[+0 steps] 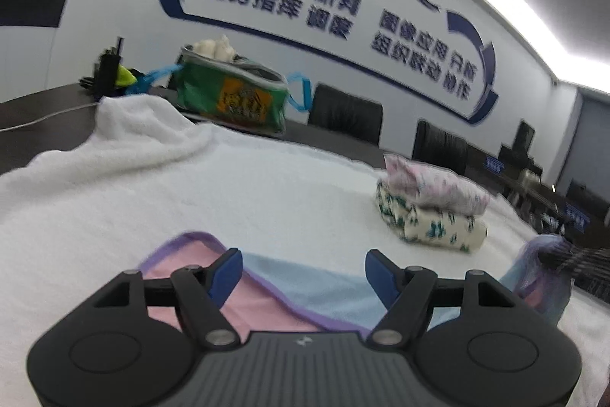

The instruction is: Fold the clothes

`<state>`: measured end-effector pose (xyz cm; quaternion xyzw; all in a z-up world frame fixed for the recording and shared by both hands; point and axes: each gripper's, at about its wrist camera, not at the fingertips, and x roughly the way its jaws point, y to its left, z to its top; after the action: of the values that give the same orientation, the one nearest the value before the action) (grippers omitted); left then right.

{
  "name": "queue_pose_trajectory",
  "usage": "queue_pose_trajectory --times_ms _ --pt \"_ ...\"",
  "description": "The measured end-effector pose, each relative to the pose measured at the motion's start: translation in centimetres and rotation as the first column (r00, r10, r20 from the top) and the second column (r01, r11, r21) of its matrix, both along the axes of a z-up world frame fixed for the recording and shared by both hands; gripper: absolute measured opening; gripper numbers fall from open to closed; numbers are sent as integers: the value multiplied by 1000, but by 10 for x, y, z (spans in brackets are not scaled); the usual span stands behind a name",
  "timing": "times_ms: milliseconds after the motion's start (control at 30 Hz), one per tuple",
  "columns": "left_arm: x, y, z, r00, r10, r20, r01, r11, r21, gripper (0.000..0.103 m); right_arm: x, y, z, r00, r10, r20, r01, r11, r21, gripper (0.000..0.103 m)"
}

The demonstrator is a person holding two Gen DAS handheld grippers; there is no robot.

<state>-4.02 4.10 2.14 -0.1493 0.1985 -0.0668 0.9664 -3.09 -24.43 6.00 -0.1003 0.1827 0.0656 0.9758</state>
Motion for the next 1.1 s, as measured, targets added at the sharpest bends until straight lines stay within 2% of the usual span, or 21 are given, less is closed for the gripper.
queue_pose_trajectory --times_ms 100,167,233,267,300,400,467,500,567,600,667,700,767,800,867,900,933,967,1000,1100 --pt "-10 11 6 1000 29 7 -28 998 -56 70 6 54 -17 981 166 -103 -171 984 -49 10" --pt "-20 22 9 999 45 -19 -46 994 -96 73 9 76 -27 961 221 -165 -236 968 -82 20" --pt "-31 31 9 997 57 -54 -63 991 -116 76 3 77 -18 951 259 -172 -272 960 -59 49" --pt "-36 36 9 995 64 -71 -73 989 -125 76 0 71 -7 945 281 -165 -288 957 -22 54" --pt "-43 39 8 992 91 -88 -101 988 -116 76 -2 64 6 940 303 -159 -304 953 18 57" --pt "-59 44 10 976 184 -118 -191 980 -53 75 -2 46 40 922 368 -124 -358 929 96 58" --pt "-63 36 12 964 235 -121 -225 970 86 75 10 44 52 893 435 -116 -430 900 69 58" --pt "-65 31 11 960 255 -116 -235 958 163 75 22 51 54 868 479 -128 -479 877 31 58" --pt "-62 28 6 951 271 -152 -228 941 248 73 46 69 52 805 570 -165 -583 812 -37 57" --pt "-62 30 2 945 272 -182 -223 942 251 66 57 81 48 752 635 -174 -654 753 -75 57" --pt "-62 34 -4 936 268 -231 -218 951 219 57 79 108 38 624 753 -208 -781 607 -146 57" --pt "-64 34 -7 934 258 -248 -210 956 204 56 91 125 31 570 779 -263 -822 547 -159 57" --pt "-63 30 -10 930 272 -247 -216 949 231 56 119 159 17 502 784 -365 -863 485 -143 54" --pt "-62 28 -12 928 279 -245 -219 944 245 55 132 175 10 468 782 -413 -880 457 -130 50" --pt "-58 24 -13 928 288 -234 -220 935 280 50 157 198 -2 388 774 -500 -905 422 -48 45" --pt "-55 22 -14 929 292 -228 -220 930 296 43 166 205 -7 348 776 -526 -914 405 -9 41" --pt "-54 20 -14 932 289 -217 -214 925 314 34 172 209 -11 324 777 -540 -919 394 17 39" --pt "-51 18 -14 939 272 -211 -197 927 318 17 175 211 -16 314 778 -544 -918 394 35 36" --pt "-49 17 -13 942 258 -213 -184 932 312 9 178 213 -22 306 780 -545 -917 396 52 22" --pt "-42 18 -10 948 229 -221 -156 940 305 4 184 209 -26 295 810 -506 -914 394 98 2"
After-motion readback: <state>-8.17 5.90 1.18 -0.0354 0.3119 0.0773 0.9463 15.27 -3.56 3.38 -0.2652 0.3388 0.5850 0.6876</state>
